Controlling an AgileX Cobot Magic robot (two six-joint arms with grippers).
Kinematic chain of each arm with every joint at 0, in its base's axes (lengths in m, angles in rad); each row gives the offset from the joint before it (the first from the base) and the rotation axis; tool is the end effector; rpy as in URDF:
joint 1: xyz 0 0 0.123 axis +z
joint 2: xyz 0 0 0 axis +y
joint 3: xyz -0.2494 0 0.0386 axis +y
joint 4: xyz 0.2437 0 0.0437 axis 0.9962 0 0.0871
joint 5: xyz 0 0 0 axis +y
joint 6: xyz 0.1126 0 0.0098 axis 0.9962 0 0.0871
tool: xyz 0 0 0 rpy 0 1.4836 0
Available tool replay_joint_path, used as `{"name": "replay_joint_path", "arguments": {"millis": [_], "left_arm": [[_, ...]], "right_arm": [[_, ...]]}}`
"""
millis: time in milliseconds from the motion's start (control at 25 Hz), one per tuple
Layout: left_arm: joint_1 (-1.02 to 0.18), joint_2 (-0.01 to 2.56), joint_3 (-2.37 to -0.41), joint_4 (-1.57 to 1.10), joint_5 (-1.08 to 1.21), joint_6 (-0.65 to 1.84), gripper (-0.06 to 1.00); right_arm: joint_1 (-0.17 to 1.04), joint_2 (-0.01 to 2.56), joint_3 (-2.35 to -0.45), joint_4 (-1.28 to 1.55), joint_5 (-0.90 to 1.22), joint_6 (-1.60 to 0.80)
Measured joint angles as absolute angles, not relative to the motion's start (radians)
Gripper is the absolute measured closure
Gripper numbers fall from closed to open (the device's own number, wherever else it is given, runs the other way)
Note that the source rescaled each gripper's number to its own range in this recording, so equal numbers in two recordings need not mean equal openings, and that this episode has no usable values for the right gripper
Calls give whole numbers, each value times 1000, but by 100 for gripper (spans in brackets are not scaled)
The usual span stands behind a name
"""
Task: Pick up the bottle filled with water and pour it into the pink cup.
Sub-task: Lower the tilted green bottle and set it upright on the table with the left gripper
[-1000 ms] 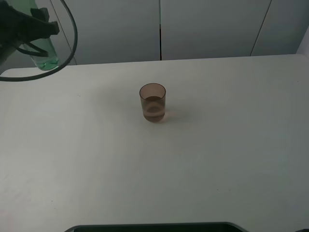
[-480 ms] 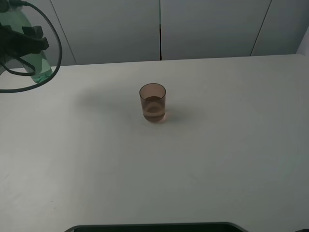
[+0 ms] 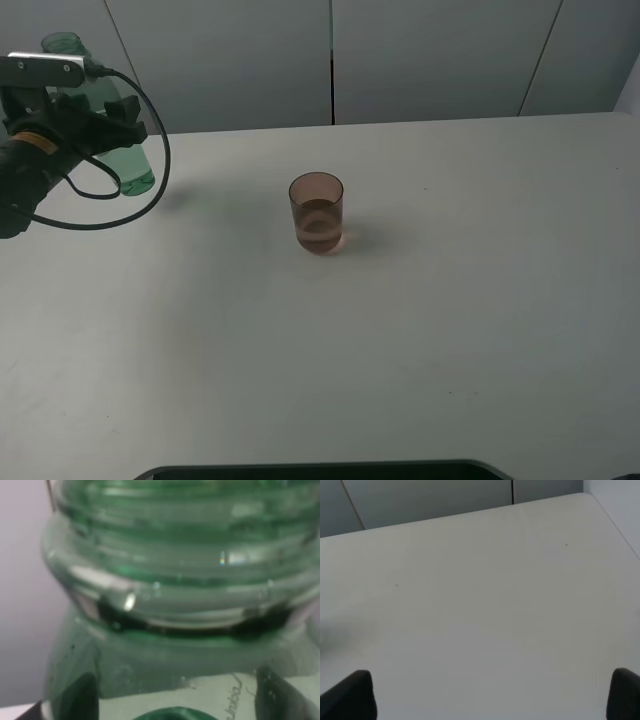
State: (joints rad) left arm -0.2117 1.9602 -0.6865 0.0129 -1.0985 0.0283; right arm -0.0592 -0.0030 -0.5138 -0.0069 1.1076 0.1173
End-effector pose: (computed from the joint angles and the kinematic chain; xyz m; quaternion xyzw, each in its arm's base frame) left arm 0.3479 -0.0761 0.1089 0.0943 0.7315 -0.0641 0.6723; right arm 0.0396 -0.0030 0.2647 0.0761 0.8576 0.0113 0.5085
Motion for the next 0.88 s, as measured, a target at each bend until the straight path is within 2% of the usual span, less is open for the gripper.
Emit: {"name": "replay_joint_path", "arguments": {"millis": [520,880], "left_arm": [[-212,2154,-918,52,-1085,-30,94],[-212,2215,-942,70,-1106,-50,94]], "right_arm": [[-59,-3,-514,-7,1108,117],[-59,-3,-514,-7,1108,117]]}}
